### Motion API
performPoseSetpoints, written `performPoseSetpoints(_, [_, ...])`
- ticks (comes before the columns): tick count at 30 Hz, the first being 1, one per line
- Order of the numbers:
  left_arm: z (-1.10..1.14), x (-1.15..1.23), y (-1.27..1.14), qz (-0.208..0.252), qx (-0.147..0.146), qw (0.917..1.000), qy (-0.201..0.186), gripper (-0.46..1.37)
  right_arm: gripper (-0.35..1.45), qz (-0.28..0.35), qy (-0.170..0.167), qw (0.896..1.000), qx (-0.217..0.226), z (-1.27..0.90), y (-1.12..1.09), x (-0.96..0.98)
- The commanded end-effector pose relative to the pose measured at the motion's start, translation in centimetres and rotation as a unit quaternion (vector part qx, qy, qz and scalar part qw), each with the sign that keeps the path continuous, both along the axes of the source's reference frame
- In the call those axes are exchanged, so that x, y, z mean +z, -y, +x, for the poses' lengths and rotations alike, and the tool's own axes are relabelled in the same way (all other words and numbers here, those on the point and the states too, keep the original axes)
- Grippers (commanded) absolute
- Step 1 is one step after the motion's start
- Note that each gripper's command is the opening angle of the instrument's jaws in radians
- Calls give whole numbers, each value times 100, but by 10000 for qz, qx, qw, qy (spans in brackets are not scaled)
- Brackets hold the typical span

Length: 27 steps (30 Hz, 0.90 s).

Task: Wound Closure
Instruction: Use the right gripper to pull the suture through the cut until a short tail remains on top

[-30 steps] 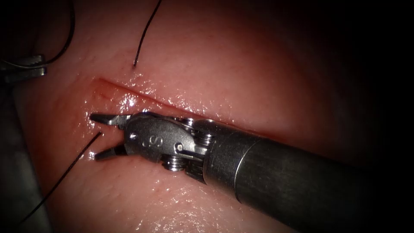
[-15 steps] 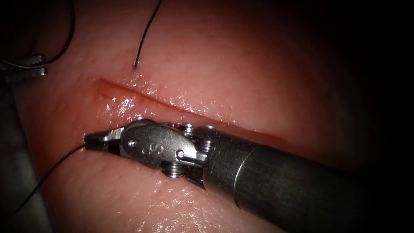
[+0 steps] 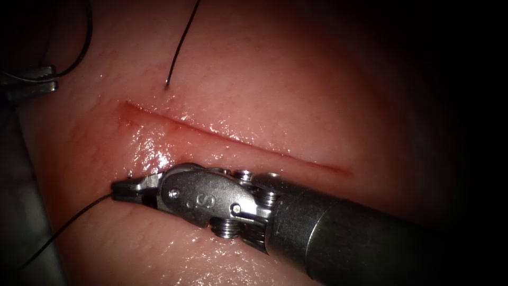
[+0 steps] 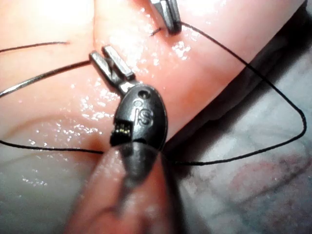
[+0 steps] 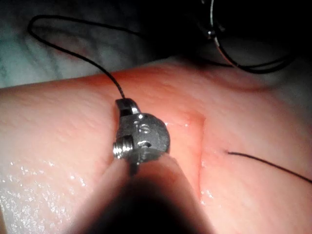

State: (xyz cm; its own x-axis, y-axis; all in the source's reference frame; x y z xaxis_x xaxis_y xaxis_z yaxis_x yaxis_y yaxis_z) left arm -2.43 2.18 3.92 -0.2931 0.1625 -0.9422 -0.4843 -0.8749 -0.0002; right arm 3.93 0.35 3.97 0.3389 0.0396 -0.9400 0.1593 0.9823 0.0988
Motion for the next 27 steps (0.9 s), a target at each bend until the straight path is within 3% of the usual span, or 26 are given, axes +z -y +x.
performPoseSetpoints(1, [0,0,0,15,51,10000,6,-35,-35,4,-7,10000,-26,0,4,-4])
performPoseSetpoints(12, [0,1,1,10,49,10000,3,-35,-35,82,-30,9998,-204,8,44,-46])
performPoseSetpoints(27, [0,1,3,3,51,10000,3,-35,-35,263,-10,9991,-325,14,85,-69])
